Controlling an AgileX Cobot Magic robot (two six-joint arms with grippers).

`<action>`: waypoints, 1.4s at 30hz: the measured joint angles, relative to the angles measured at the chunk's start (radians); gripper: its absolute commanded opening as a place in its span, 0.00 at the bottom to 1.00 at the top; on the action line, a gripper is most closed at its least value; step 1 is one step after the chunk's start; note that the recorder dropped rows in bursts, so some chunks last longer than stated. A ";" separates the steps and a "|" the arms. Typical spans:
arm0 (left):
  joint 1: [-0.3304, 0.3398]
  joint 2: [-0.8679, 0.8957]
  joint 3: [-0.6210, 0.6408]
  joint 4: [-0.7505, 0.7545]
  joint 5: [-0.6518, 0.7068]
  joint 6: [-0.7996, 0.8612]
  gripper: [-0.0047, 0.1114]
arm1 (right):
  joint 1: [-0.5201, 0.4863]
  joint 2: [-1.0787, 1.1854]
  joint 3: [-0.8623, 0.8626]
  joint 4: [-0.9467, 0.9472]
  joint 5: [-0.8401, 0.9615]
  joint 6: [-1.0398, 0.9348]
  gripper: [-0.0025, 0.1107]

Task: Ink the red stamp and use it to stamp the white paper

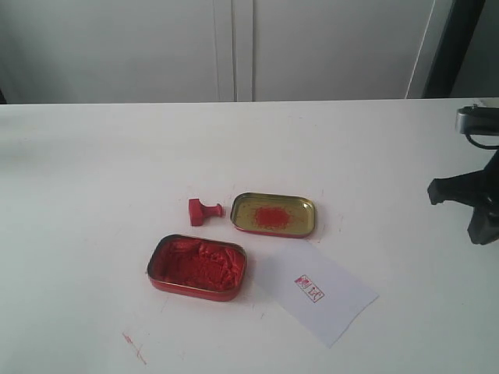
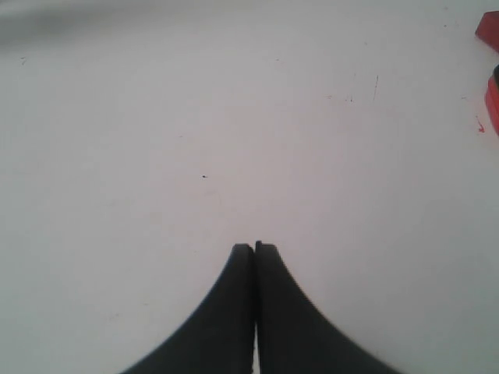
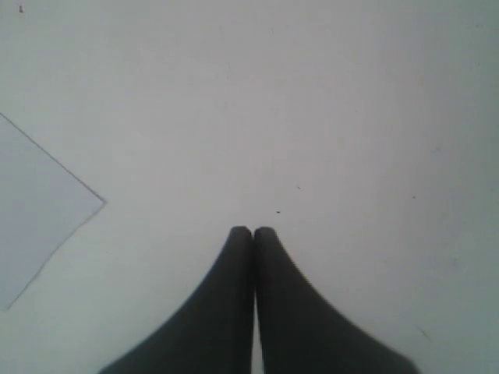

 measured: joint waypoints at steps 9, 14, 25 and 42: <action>0.000 0.000 0.000 0.000 0.000 0.000 0.04 | 0.000 -0.276 0.223 0.000 -0.227 -0.002 0.02; 0.000 0.000 0.000 0.000 0.000 0.000 0.04 | 0.000 -0.418 0.294 0.000 -0.300 -0.004 0.02; 0.000 0.000 0.000 0.000 0.000 0.000 0.04 | 0.000 -0.818 0.421 0.000 -0.393 -0.044 0.02; 0.000 0.000 0.000 0.000 0.000 0.000 0.04 | 0.000 -1.269 0.521 0.000 -0.403 -0.064 0.02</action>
